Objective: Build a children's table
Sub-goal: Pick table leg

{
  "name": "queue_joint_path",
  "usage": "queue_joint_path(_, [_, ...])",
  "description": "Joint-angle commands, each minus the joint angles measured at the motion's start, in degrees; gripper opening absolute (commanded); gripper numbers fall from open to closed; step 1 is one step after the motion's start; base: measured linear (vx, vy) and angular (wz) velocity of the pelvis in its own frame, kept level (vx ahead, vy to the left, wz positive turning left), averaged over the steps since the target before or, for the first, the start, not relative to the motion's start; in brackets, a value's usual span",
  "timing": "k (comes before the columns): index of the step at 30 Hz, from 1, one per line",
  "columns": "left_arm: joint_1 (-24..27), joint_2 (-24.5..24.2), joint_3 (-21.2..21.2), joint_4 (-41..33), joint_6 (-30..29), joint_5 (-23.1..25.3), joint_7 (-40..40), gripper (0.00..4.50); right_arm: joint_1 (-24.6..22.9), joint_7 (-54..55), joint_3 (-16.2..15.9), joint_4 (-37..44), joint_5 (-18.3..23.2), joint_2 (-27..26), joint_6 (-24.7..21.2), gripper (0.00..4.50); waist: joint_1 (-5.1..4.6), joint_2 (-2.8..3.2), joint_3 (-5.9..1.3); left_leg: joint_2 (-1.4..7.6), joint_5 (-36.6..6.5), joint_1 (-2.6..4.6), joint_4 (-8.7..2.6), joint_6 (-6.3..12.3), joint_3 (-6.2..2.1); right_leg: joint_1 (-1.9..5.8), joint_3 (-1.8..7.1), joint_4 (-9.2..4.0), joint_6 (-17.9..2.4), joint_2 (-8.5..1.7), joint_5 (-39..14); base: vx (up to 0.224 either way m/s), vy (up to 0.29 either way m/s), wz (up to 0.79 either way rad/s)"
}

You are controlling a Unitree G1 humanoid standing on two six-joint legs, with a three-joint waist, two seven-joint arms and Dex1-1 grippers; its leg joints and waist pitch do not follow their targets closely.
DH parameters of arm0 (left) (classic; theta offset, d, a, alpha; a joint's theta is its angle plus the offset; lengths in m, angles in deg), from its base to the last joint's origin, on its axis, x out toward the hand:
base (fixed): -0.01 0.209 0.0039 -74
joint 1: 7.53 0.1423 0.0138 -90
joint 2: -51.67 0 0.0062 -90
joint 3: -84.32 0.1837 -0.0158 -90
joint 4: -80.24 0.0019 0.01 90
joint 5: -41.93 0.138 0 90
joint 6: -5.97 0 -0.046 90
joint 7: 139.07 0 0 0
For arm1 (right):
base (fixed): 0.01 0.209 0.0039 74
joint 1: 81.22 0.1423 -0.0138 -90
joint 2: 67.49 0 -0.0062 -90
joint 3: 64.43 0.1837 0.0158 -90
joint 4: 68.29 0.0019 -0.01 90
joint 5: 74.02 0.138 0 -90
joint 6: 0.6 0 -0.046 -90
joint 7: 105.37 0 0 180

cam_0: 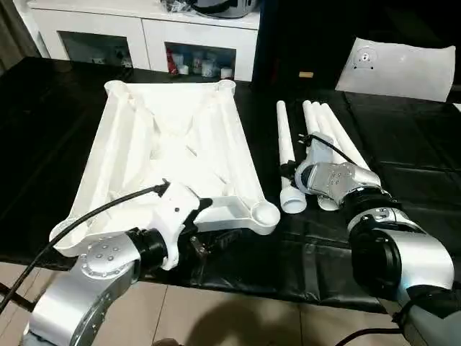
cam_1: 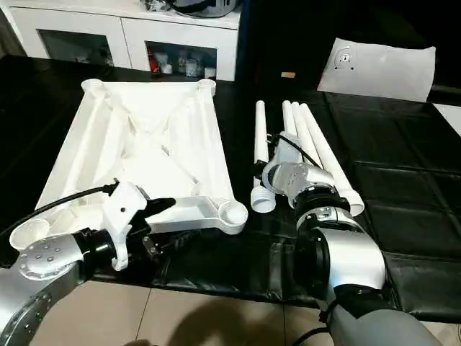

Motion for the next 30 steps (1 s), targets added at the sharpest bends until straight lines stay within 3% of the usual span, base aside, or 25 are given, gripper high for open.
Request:
queue_joint_path(1, [0.3,0.0,0.6,0.6,0.9,0.7,0.7,4.50,0.6,-0.6,0.3,0.5,0.6,0.5,0.8,1.82,-0.02,0.35,-3.40,0.77,-4.6,0.10,-3.55,-1.66,0.99,2.80,1.65,-3.60,-10.3,-3.37,0.7,0.000,0.000,0.00])
queue_joint_path(3, [0.4,-0.1,0.5,0.7,1.2,0.9,0.8,4.50,0.6,-0.4,0.3,0.8,0.6,0.5,0.6,1.82,-0.06,0.29,-3.49,0.67,-2.6,-0.06,-3.44,-1.07,1.02,2.88,1.58,-3.29,-10.8,-3.14,4.8,0.000,0.000,0.00])
queue_joint_path(8, [0.2,0.1,0.6,1.2,2.0,1.5,1.5,4.50,-0.3,-1.9,1.4,5.9,2.6,0.4,-0.6,1.82,0.10,0.43,-3.50,0.65,-2.7,-0.06,-3.39,-0.67,1.04,2.96,1.61,-3.29,-10.9,-3.12,5.7,0.000,0.000,0.00])
queue_joint_path(10, [0.1,0.2,0.7,1.3,2.2,1.8,1.6,4.50,-1.2,-2.9,1.1,8.4,2.6,0.1,1.4,1.82,0.09,0.52,-3.48,0.74,-2.9,0.02,-3.43,-0.72,0.99,2.88,1.55,-3.30,-10.7,-3.12,5.5,0.000,0.000,0.00])
queue_joint_path(13, [-1.3,1.6,0.0,3.1,4.3,3.2,3.7,4.50,-4.9,-3.5,-1.2,17.2,1.0,-0.8,6.6,1.82,0.25,0.90,-3.50,0.69,-1.8,-0.06,-3.34,-0.88,0.99,2.98,1.62,-3.36,-10.6,-3.11,7.3,0.000,0.000,0.00])
queue_joint_path(16, [-3.4,2.5,-0.8,5.0,5.2,3.6,4.6,4.50,-8.3,-5.1,-2.7,24.4,1.2,-1.1,5.4,1.82,0.55,0.90,-3.55,0.62,-2.1,0.22,-3.44,-1.06,0.94,3.02,1.62,-3.46,-10.2,-2.93,7.3,0.000,0.000,0.00])
queue_joint_path(19, [-5.4,3.7,-1.8,6.5,5.3,3.4,5.7,4.50,-11.1,-8.9,-1.4,31.5,5.4,-1.7,1.7,1.82,0.46,0.76,-3.47,0.59,-2.9,0.20,-3.60,-1.38,0.83,3.24,1.72,-3.53,-9.6,-2.89,6.7,0.000,0.000,0.00])
queue_joint_path(20, [-7.9,5.4,-3.4,8.2,4.6,2.2,6.7,4.50,-14.4,-14.2,-1.8,38.3,9.2,-2.0,0.1,1.82,0.47,1.27,-3.56,0.69,-3.2,0.24,-3.60,-1.54,0.64,3.19,1.69,-3.36,-9.7,-3.01,6.9,0.000,0.000,0.00])
queue_joint_path(21, [-8.7,6.0,-4.0,8.8,4.4,1.9,7.2,4.50,-15.6,-16.2,-2.0,40.7,10.8,-2.2,-0.5,1.82,0.54,0.92,-3.54,0.69,-3.6,0.25,-3.55,-0.95,0.77,3.36,1.84,-3.62,-9.2,-2.97,7.5,0.000,0.000,0.00])
queue_joint_path(22, [-10.4,7.4,-5.2,10.2,4.0,0.9,7.9,4.50,-17.7,-19.6,-2.4,44.6,13.3,-2.4,-1.5,1.82,0.58,1.17,-3.60,0.59,-3.1,0.19,-3.66,-0.85,0.59,3.49,1.73,-3.57,-9.6,-3.00,7.8,0.000,0.000,0.00])
queue_joint_path(25, [-14.2,9.6,-7.1,13.0,5.0,-1.3,7.9,4.50,-22.9,-27.8,-5.7,51.3,16.0,-1.0,-0.7,1.82,0.81,0.95,-3.49,0.66,-3.8,0.15,-3.66,-0.39,0.67,3.49,1.80,-4.00,-10.3,-3.17,6.2,0.000,0.000,0.00])
queue_joint_path(28, [-18.9,12.0,-9.3,16.3,5.6,-4.1,7.7,4.50,-28.1,-35.2,-5.9,59.4,22.3,-0.6,-4.0,1.81,0.87,1.07,-3.51,0.79,-4.3,0.25,-3.70,0.13,0.60,3.43,1.89,-4.20,-10.8,-3.30,5.1,0.000,0.000,0.00])
queue_joint_path(30, [-20.3,13.2,-10.4,17.1,4.9,-5.6,8.1,4.50,-29.5,-36.9,-6.3,61.2,23.4,-0.2,-4.6,1.81,0.88,1.03,-3.58,0.88,-3.8,0.21,-3.72,0.21,0.40,3.48,1.79,-4.04,-11.5,-3.37,5.6,0.000,0.000,0.00])
